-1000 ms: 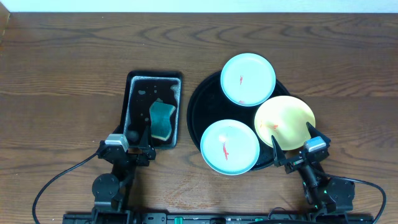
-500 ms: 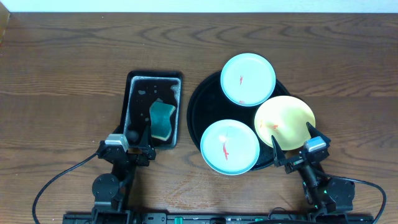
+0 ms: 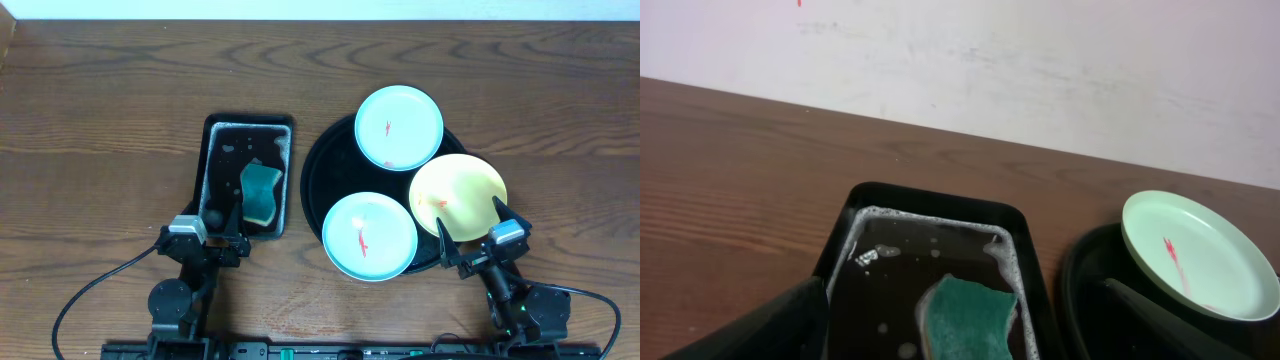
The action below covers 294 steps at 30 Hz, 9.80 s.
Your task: Clean dirty plates on tray and stack at the side
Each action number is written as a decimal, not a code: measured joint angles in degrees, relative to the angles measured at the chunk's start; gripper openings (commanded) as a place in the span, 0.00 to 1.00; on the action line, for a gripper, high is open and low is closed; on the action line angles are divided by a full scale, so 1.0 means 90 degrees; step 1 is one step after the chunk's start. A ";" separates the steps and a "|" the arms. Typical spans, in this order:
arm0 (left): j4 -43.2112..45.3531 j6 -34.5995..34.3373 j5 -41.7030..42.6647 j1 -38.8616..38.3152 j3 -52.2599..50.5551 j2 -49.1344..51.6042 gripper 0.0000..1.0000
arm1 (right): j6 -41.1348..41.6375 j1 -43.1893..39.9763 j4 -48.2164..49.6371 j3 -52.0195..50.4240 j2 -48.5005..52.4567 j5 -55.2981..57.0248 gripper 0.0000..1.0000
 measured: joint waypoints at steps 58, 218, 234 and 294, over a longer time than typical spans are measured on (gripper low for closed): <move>-0.6683 -0.0270 0.1224 -0.0044 0.7167 0.8170 0.76 | 0.1350 0.0007 -0.5979 0.6700 0.6895 -0.1610 0.88; -0.2064 -0.3393 0.0831 -0.3745 0.7584 1.2347 0.07 | 0.3434 0.1783 -0.1841 0.4690 1.0202 0.0736 0.01; -0.2288 -0.3628 0.1797 -0.4291 0.7672 1.2483 0.07 | 0.3451 0.1780 -0.1836 0.4699 1.0202 0.0869 0.01; -0.4770 -0.3109 -0.2574 -0.4597 0.8293 1.2335 0.07 | 0.3451 0.1783 -0.1938 0.4726 1.0202 0.0814 0.01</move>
